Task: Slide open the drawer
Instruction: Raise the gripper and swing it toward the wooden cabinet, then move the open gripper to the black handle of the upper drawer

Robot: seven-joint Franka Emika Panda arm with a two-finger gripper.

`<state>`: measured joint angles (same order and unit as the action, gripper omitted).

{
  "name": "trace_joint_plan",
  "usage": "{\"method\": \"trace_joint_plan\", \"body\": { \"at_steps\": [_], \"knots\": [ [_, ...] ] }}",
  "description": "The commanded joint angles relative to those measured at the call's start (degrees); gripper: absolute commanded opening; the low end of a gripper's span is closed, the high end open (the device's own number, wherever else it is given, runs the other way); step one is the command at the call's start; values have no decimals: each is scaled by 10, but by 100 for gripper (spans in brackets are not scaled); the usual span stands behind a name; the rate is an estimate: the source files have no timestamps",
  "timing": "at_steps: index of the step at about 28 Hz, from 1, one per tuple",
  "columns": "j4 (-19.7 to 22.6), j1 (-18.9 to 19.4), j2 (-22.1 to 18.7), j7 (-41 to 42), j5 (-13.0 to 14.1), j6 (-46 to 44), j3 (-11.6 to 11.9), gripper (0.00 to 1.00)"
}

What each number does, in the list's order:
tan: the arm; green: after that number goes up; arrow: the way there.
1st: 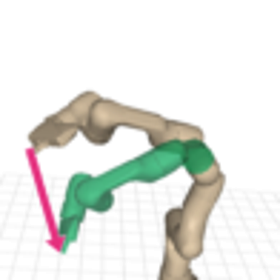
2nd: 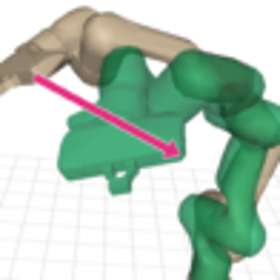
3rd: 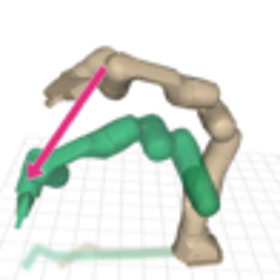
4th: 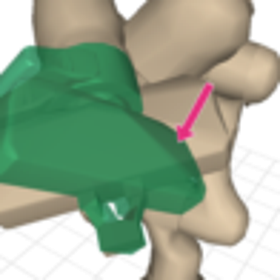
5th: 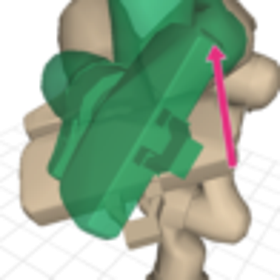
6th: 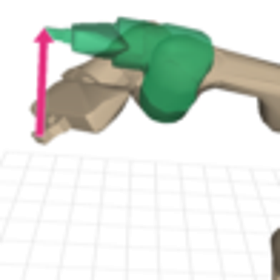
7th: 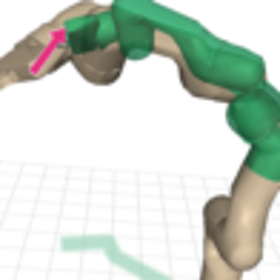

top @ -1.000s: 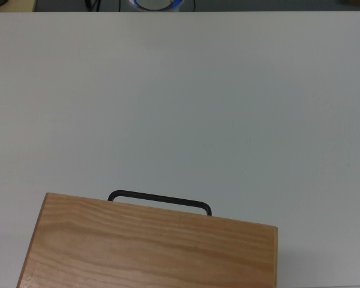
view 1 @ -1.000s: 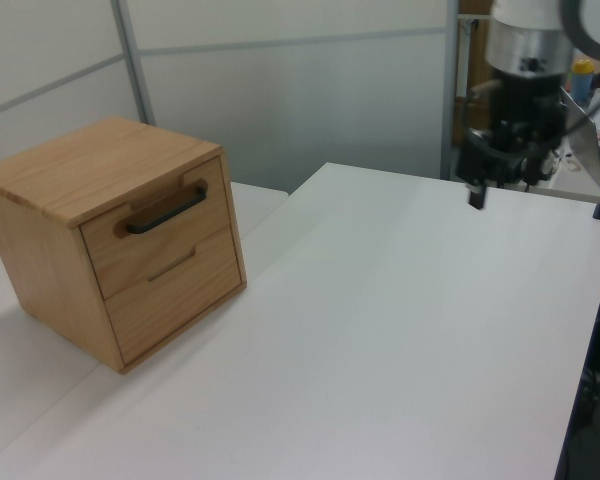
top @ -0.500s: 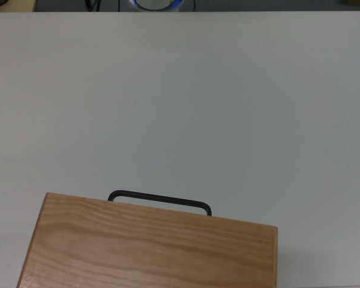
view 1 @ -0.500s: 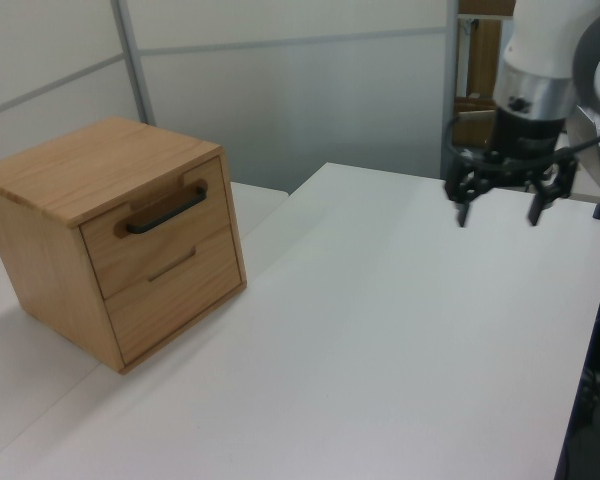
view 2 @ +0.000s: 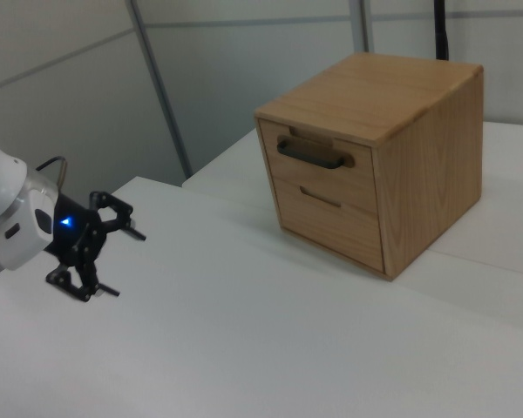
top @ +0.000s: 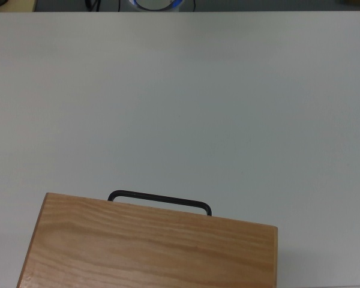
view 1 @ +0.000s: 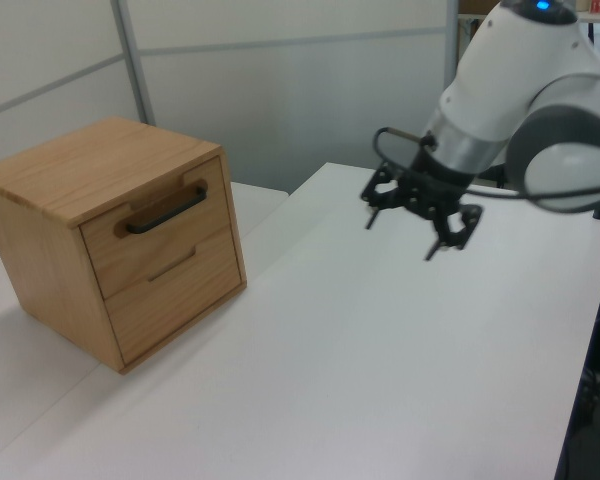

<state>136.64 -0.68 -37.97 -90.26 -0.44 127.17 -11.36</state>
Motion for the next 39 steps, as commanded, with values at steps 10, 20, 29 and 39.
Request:
{"method": "trace_joint_plan", "body": {
  "at_steps": [10,20,29,39],
  "knots": [
    [-146,-34,232,-58,-35,148,-10,97],
    [-312,-48,416,-57,-64,220,-9,97],
    [-386,-48,524,-56,-98,307,-9,97],
    [-458,-48,613,-45,-123,368,-9,97]
  ]
}}
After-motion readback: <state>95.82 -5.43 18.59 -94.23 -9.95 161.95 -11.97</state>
